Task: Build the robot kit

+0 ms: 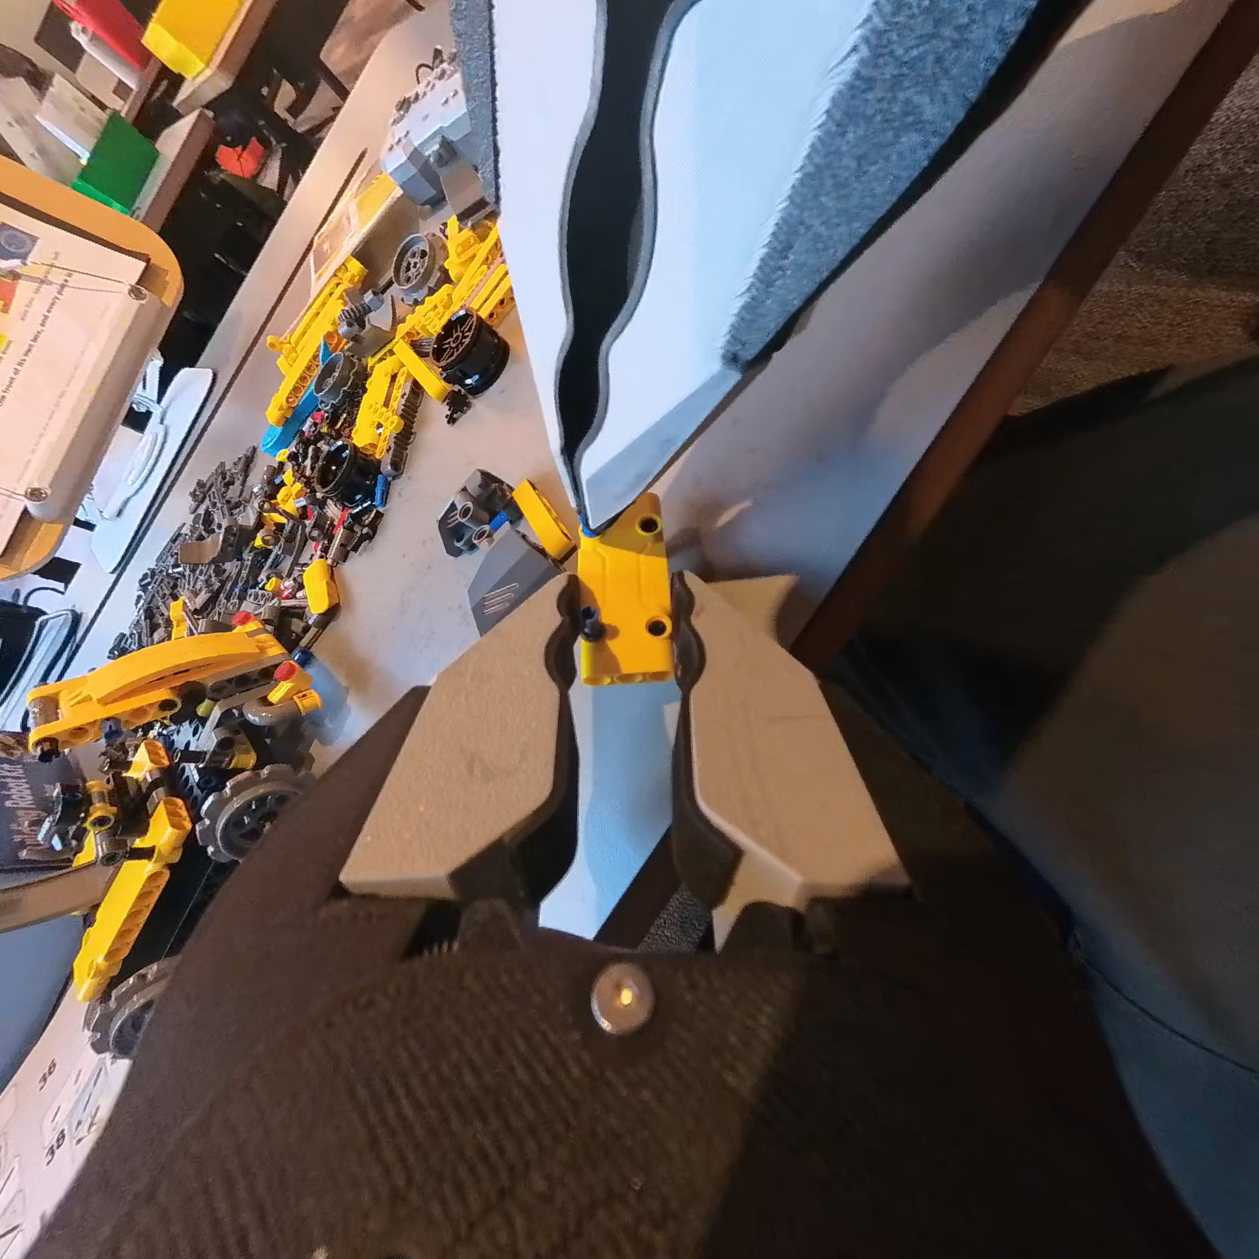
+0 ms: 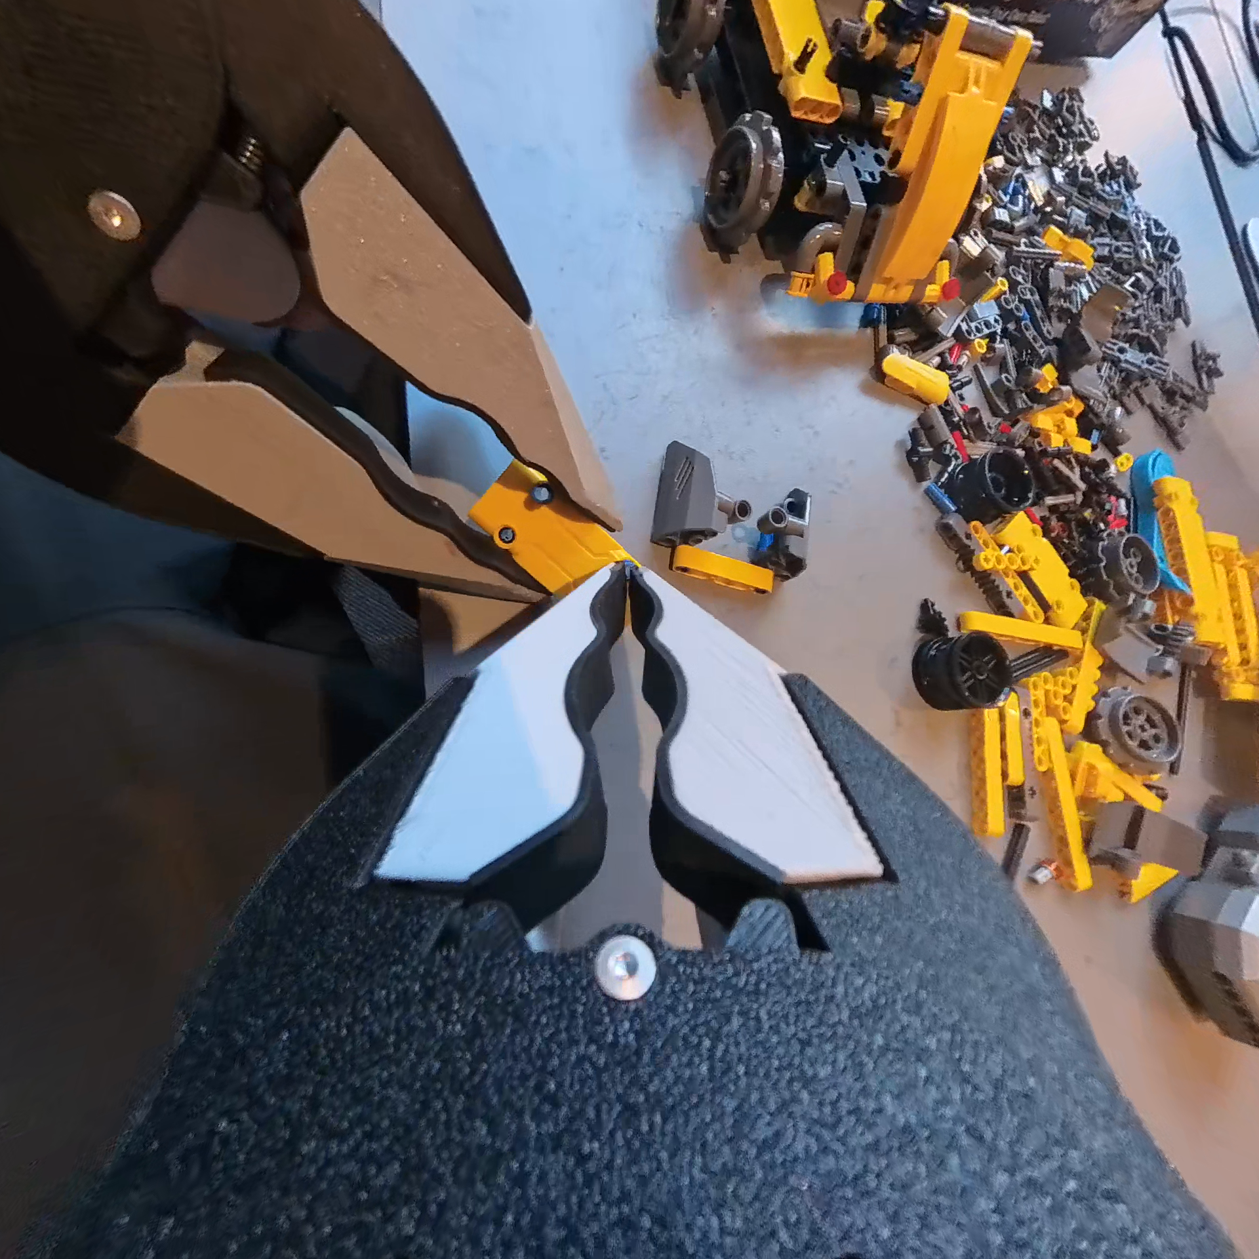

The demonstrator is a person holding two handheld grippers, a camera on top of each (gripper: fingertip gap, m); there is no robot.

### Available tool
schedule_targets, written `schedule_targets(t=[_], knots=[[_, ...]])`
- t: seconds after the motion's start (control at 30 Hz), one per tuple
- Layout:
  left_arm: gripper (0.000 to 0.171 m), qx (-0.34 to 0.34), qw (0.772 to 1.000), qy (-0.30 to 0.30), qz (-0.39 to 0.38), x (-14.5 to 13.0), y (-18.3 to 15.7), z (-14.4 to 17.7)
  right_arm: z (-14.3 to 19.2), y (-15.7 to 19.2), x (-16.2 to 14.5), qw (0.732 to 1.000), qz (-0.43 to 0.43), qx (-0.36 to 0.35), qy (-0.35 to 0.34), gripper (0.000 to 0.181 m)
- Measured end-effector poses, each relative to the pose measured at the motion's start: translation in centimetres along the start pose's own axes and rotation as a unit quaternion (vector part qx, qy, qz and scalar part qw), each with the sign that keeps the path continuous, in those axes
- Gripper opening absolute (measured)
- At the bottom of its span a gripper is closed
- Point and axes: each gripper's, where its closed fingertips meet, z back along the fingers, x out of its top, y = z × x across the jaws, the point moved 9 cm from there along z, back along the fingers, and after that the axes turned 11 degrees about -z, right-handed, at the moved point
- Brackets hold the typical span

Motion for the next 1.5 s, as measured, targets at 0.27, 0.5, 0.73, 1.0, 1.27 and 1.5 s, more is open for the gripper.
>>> schedule_targets(t=[0.27,0.5,0.73,1.0,1.27,1.5], knots=[[0.025,-0.015,1.000,-0.004,0.025,-0.2,0.3,0.0,-0.3,-0.2,-0.1,0.999,-0.040,0.009,-0.017,0.002],[0.025,-0.191,0.975,-0.099,0.050,-0.5,0.9,0.0,1.5,-0.2,-0.7,0.998,-0.014,0.026,-0.063,0.011],[0.025,-0.200,0.972,-0.123,0.018,-0.7,1.1,-0.2,1.8,-0.3,-0.9,0.994,-0.037,0.095,-0.046,0.023],[0.024,-0.158,0.980,-0.116,0.019,-0.6,1.0,-0.4,0.7,-1.3,-2.0,0.985,-0.103,0.137,0.000,0.018],[0.025,-0.158,0.980,-0.107,0.048,-1.0,1.1,-0.1,0.7,-1.5,-2.2,0.983,-0.107,0.151,-0.005,0.014],[0.025,-0.158,0.980,-0.104,0.055,-1.7,1.3,0.3,0.7,-1.1,-2.1,0.991,-0.071,0.110,-0.013,0.011]])
